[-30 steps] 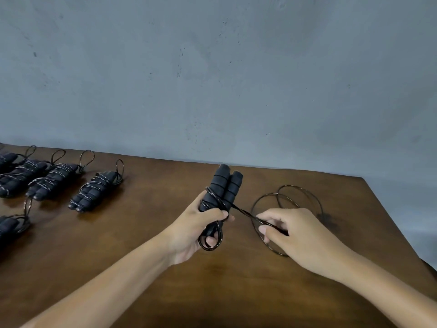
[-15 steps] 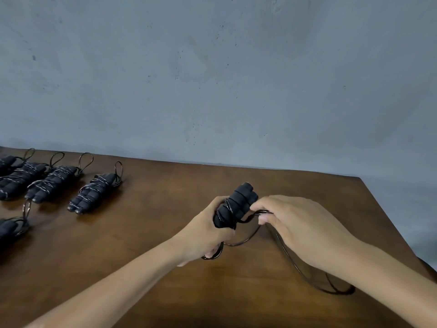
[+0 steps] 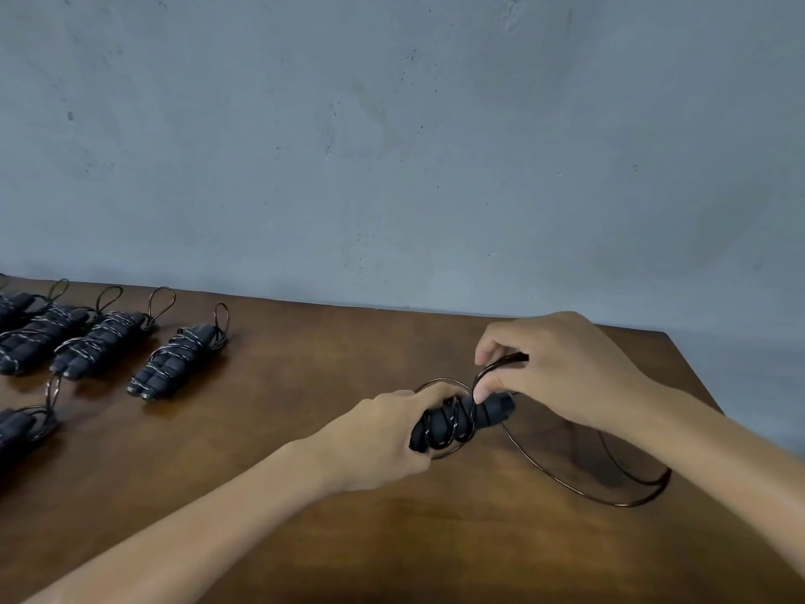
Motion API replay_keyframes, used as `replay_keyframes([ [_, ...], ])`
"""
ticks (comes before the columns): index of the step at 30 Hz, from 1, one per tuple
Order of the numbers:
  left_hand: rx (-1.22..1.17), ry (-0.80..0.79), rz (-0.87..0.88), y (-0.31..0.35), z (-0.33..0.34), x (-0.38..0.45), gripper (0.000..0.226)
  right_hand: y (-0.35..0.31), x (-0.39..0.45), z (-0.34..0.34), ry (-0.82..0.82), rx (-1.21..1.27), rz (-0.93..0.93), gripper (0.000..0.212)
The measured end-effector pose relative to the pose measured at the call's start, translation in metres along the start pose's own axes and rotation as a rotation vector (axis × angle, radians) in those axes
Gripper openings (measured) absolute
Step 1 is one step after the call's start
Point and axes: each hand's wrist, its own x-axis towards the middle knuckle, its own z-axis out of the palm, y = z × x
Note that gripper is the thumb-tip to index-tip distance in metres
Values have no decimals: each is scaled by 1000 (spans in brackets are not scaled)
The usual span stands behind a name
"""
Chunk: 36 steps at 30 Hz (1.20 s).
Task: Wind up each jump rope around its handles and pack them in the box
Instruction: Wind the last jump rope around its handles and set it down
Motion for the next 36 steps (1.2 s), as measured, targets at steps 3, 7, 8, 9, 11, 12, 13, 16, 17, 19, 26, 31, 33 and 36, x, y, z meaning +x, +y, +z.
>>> replay_keyframes([
  [3, 42, 15, 56, -2, -4, -3, 71, 8, 8, -2, -70, 152, -2, 14],
  [7, 1, 20, 127, -5, -9, -7, 69, 21, 15, -1, -118, 307, -49, 8],
  [8, -21, 23, 141, -6, -10, -7, 68, 24, 16, 0, -117, 323, -55, 7],
  [9, -46, 28, 153, -6, -10, -8, 67, 26, 17, 1, -116, 338, -53, 7],
  [11, -135, 33, 155, -6, -10, -10, 64, 30, 19, 5, -114, 367, -43, 8],
  [12, -210, 25, 148, -6, -9, -11, 63, 32, 20, 8, -112, 376, -40, 9],
  [13, -298, 13, 139, -6, -8, -12, 62, 34, 20, 12, -110, 382, -42, 10],
  [16, -555, -6, 108, -4, -3, -14, 60, 39, 19, 24, -108, 403, -55, 18],
  [17, -618, 0, 99, -3, -2, -15, 61, 39, 18, 28, -110, 397, -65, 22],
  [19, -708, 11, 78, -2, 0, -16, 60, 38, 14, 35, -101, 359, -78, 38],
  [26, -947, 50, 35, -7, 7, -17, 53, 40, 1, 56, -69, 338, -38, 41],
  [31, -1139, 117, -22, -15, 4, -14, 38, 48, -11, 55, -54, 340, -22, 31],
  [33, -1153, 114, -48, -20, 2, -15, 38, 52, -16, 52, -42, 328, -1, 33],
  [36, -1196, 97, -76, -21, 2, -15, 41, 49, -22, 46, -37, 286, 28, 29],
])
